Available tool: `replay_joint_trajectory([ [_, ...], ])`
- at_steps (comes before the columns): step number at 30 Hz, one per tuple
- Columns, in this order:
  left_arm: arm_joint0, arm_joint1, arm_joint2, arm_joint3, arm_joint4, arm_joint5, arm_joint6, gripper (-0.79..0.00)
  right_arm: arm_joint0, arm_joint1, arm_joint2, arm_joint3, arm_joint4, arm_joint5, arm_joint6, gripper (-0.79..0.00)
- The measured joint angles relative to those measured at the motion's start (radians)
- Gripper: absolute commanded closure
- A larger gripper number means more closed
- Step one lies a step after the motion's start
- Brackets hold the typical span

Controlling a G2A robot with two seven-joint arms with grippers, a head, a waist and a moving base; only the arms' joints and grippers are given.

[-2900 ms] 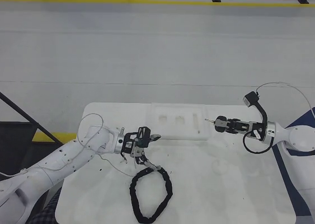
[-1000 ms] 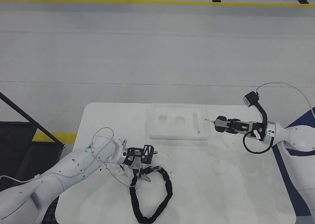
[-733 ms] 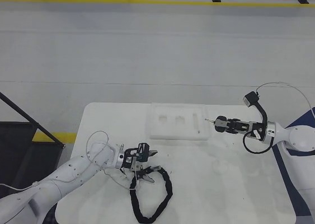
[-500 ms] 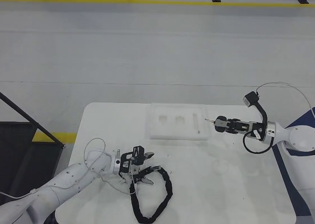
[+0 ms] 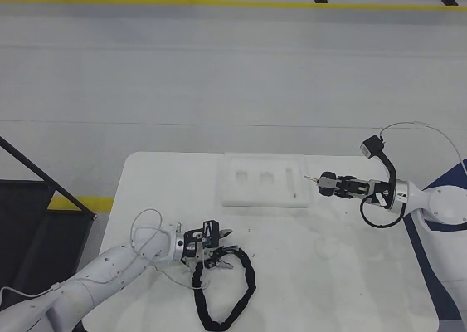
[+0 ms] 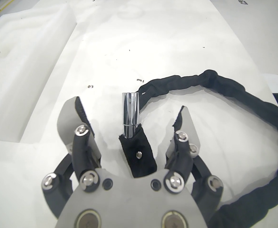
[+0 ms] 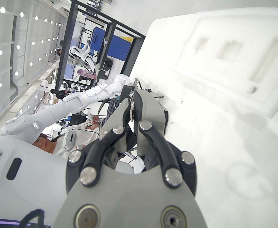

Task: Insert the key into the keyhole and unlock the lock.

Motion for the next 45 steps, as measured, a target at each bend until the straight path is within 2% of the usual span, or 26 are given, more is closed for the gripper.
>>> replay_joint_trajectory([
  [3,0.007,-0.004,-0.005,0.009,0.011,0.015,0.007,-0.329,0.0,0.0,0.0,0.0,0.0,0.0,0.0,0.0],
  [6,0.013,-0.007,-0.011,0.019,0.022,0.028,0.003,-0.062,0.0,0.0,0.0,0.0,0.0,0.0,0.0,0.0],
  [7,0.014,-0.008,-0.012,0.021,0.024,0.029,0.001,0.0,0.0,0.0,0.0,0.0,0.0,0.0,0.0,0.0],
  [16,0.007,-0.012,-0.039,0.003,0.042,-0.002,0.046,0.0,0.0,0.0,0.0,0.0,0.0,0.0,0.0,0.0],
  [23,-0.021,0.001,-0.086,-0.092,0.065,-0.075,0.116,0.0,0.0,0.0,0.0,0.0,0.0,0.0,0.0,0.0],
  [28,-0.044,0.007,-0.124,-0.165,0.053,-0.127,0.119,0.0,-0.001,0.0,-0.001,-0.002,-0.002,0.002,-0.002,0.0],
  [31,-0.066,0.005,-0.142,-0.19,0.033,-0.163,0.1,0.0,-0.011,0.003,-0.024,-0.063,-0.085,0.032,-0.017,0.0],
  [35,-0.104,-0.009,-0.158,-0.194,-0.024,-0.21,0.089,0.0,-0.03,0.011,-0.046,-0.187,-0.248,0.107,-0.019,0.0],
  [38,-0.131,-0.026,-0.154,-0.19,-0.05,-0.228,0.082,0.0,-0.05,0.017,-0.046,-0.268,-0.312,0.165,-0.017,0.0],
  [41,-0.15,-0.046,-0.14,-0.18,-0.056,-0.235,0.117,0.0,-0.069,0.024,-0.034,-0.34,-0.34,0.218,0.008,0.0],
  [45,-0.165,-0.071,-0.114,-0.167,-0.009,-0.195,0.17,0.0,-0.083,0.035,-0.001,-0.416,-0.337,0.279,0.076,0.0],
])
